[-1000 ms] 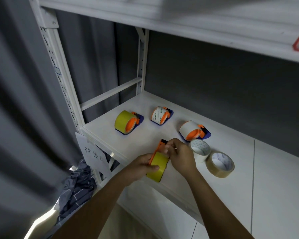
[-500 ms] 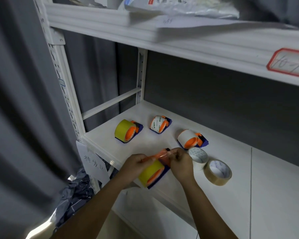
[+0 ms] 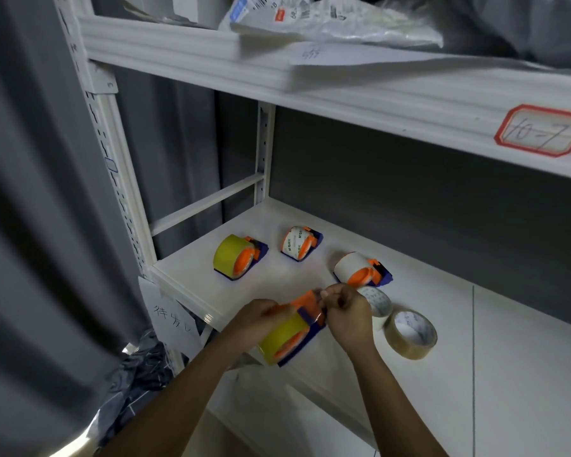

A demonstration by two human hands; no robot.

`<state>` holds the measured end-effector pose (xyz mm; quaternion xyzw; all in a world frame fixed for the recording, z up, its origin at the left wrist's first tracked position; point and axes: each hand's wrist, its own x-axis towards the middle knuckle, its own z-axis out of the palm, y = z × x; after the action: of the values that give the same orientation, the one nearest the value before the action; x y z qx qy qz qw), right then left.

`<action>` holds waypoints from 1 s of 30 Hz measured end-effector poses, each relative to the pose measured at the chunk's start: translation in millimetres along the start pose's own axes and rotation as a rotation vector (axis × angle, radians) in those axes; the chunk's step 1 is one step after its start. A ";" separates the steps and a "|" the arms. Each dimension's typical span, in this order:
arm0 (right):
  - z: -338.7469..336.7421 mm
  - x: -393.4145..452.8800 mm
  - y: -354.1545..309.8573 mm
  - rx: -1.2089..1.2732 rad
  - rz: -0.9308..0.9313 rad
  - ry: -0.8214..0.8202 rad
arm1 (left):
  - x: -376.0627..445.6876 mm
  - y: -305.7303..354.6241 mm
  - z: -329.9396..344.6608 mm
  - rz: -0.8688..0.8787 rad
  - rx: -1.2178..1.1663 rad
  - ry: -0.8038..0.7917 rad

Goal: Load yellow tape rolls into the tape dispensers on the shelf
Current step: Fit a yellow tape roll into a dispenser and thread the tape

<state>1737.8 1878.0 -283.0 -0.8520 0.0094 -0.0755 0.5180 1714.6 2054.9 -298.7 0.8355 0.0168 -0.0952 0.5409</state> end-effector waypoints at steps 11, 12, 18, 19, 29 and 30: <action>-5.4 -20.6 -42.1 -0.294 -0.434 -0.216 | 0.2 16.2 12.5 -0.156 0.025 -0.115; -4.5 -21.5 -43.8 -0.287 -0.451 -0.218 | -0.9 17.7 12.4 -0.150 0.031 -0.101; -17.2 0.9 -39.7 -0.218 -0.248 -0.121 | -12.1 16.5 9.2 -0.054 -0.150 -0.045; -19.3 5.3 -38.6 -0.197 -0.197 -0.117 | -12.4 17.5 7.8 -0.046 -0.162 -0.051; -33.4 30.2 -24.5 -0.165 0.020 0.033 | -16.6 18.3 -0.3 0.039 -0.098 -0.067; -32.9 29.8 -26.1 -0.159 0.007 0.012 | -15.9 17.6 -1.6 0.030 -0.101 -0.055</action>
<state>1761.2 1858.2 -241.5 -0.8900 0.0215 -0.0778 0.4488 1701.5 2050.3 -279.5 0.8044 -0.0059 -0.1090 0.5840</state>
